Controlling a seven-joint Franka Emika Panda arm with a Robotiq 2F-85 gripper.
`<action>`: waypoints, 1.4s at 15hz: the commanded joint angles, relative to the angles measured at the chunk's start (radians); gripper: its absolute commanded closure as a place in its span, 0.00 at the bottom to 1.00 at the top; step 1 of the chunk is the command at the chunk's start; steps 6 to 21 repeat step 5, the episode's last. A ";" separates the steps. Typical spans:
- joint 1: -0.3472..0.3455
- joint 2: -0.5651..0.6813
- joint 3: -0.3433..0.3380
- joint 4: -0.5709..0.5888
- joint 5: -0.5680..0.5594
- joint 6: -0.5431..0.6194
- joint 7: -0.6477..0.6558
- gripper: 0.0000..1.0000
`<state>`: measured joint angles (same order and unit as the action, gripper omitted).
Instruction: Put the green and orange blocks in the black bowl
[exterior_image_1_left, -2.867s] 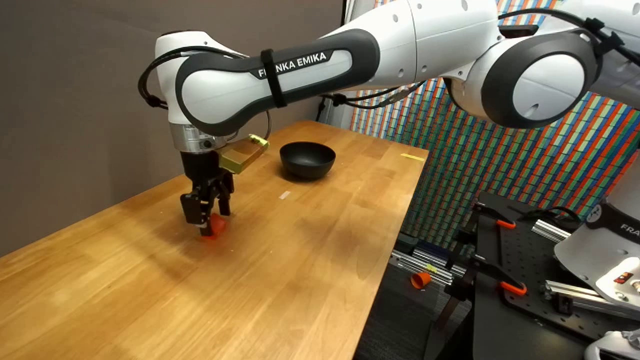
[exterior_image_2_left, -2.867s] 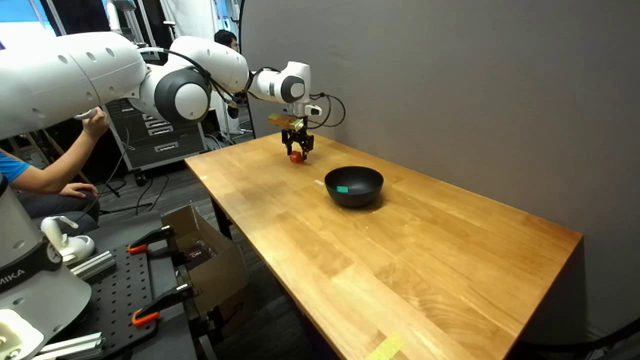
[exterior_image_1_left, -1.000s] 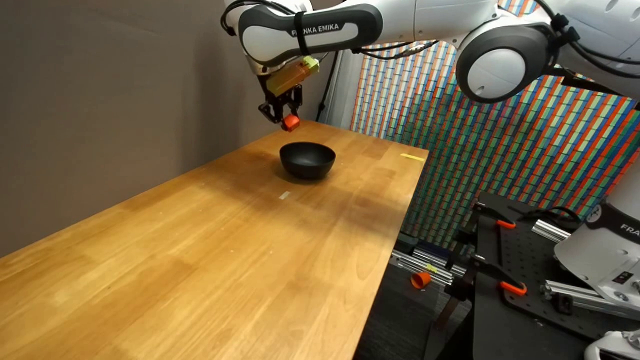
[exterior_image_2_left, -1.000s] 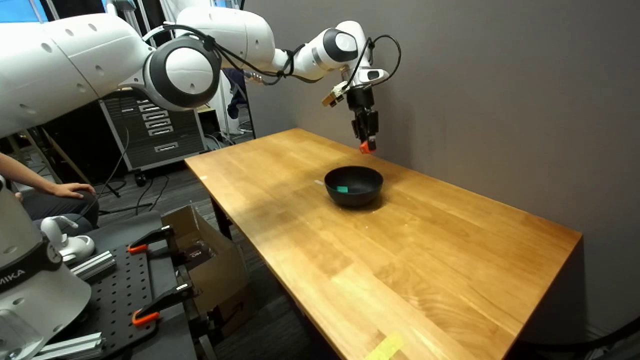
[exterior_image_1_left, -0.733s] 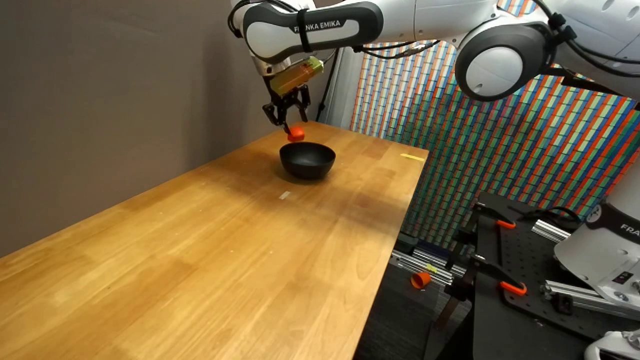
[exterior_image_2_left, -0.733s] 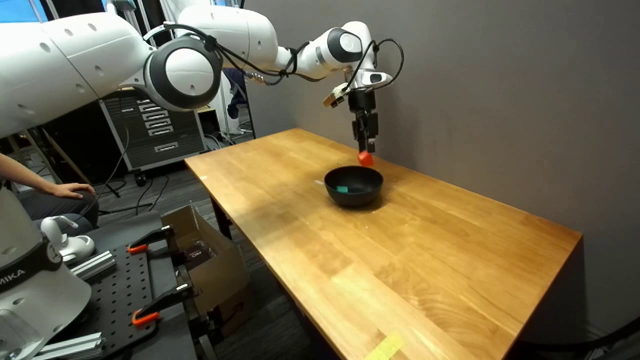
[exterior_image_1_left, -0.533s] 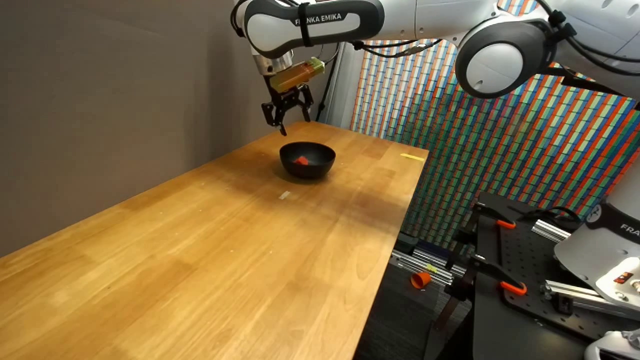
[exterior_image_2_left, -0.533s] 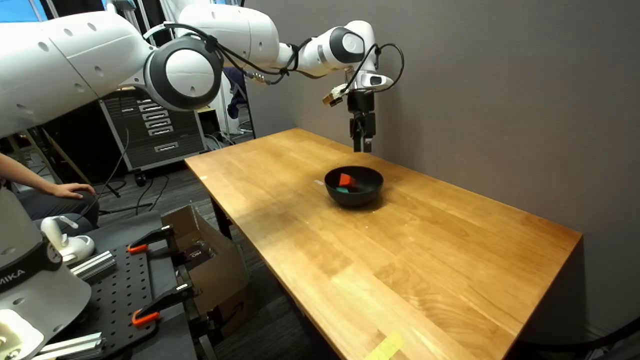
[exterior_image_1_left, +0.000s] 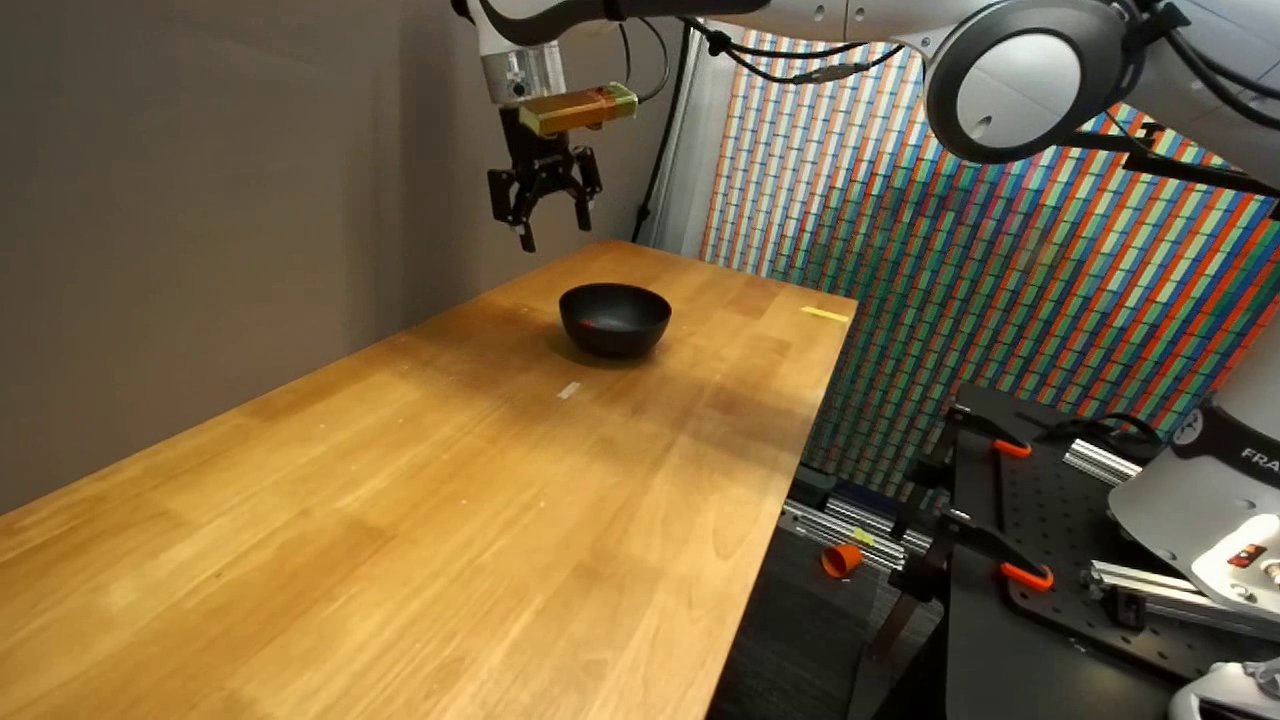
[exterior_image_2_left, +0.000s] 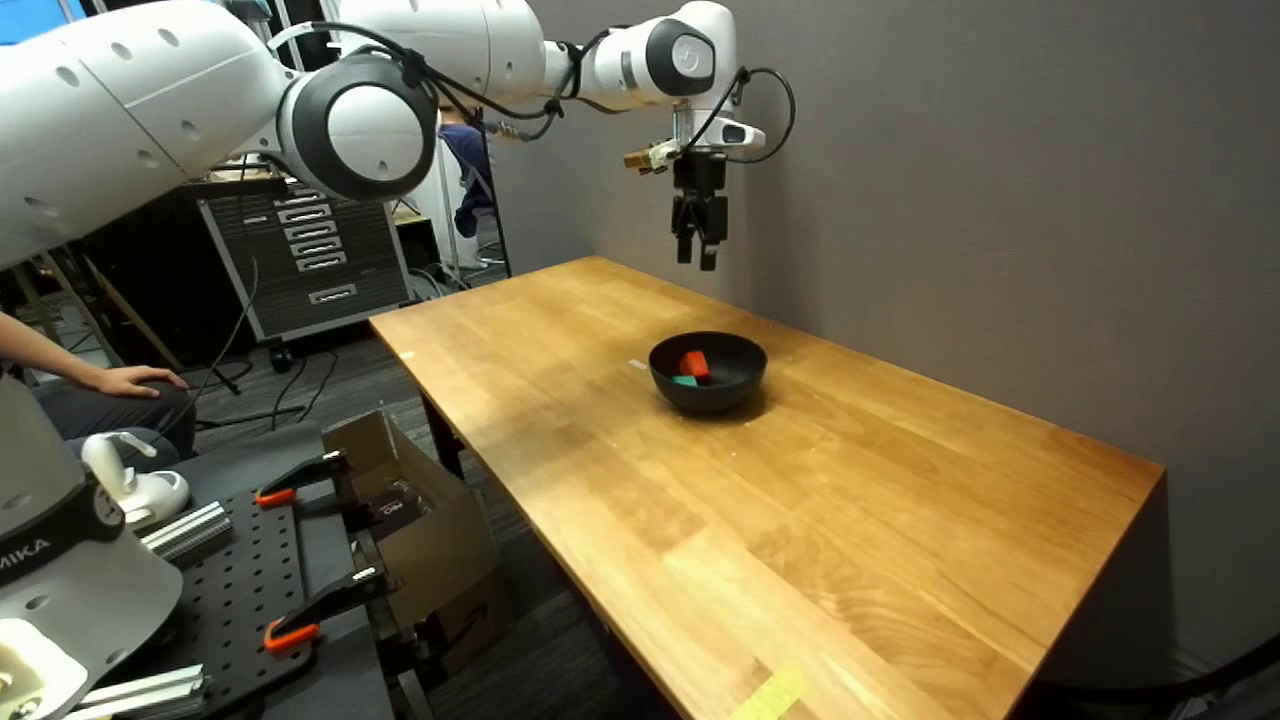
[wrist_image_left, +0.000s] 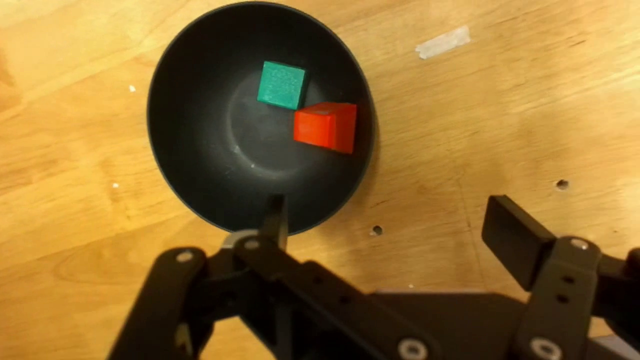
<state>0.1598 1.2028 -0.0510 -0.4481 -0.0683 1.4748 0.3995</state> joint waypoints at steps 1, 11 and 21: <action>0.008 -0.062 0.038 -0.007 0.030 -0.037 -0.103 0.00; 0.018 -0.065 0.035 -0.013 0.024 -0.045 -0.082 0.00; 0.018 -0.065 0.035 -0.013 0.024 -0.045 -0.082 0.00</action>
